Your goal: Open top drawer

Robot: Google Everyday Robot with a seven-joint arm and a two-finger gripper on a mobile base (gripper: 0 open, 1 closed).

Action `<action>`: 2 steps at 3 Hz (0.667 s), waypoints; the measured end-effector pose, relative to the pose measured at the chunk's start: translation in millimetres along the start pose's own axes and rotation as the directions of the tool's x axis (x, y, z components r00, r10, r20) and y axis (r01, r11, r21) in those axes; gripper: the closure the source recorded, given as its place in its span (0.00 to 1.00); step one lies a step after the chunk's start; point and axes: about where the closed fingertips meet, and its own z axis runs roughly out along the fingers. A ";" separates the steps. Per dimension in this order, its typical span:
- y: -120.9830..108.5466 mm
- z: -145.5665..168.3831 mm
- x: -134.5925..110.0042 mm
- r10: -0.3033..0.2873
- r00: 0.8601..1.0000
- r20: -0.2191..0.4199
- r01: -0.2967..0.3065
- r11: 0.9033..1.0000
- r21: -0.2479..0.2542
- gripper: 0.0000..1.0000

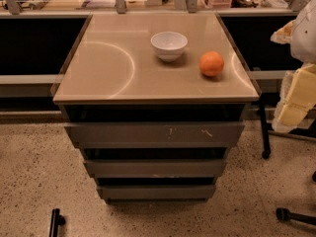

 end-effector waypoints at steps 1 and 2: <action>0.0 0.0 0.0 0.000 1.000 0.000 0.000 1.000 0.000 0.00; 1.2 4.2 0.7 0.008 1.000 0.019 -0.008 1.000 0.012 0.00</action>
Offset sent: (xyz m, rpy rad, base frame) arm 0.0001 -0.0010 -0.0156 0.0419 -0.0176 -0.0131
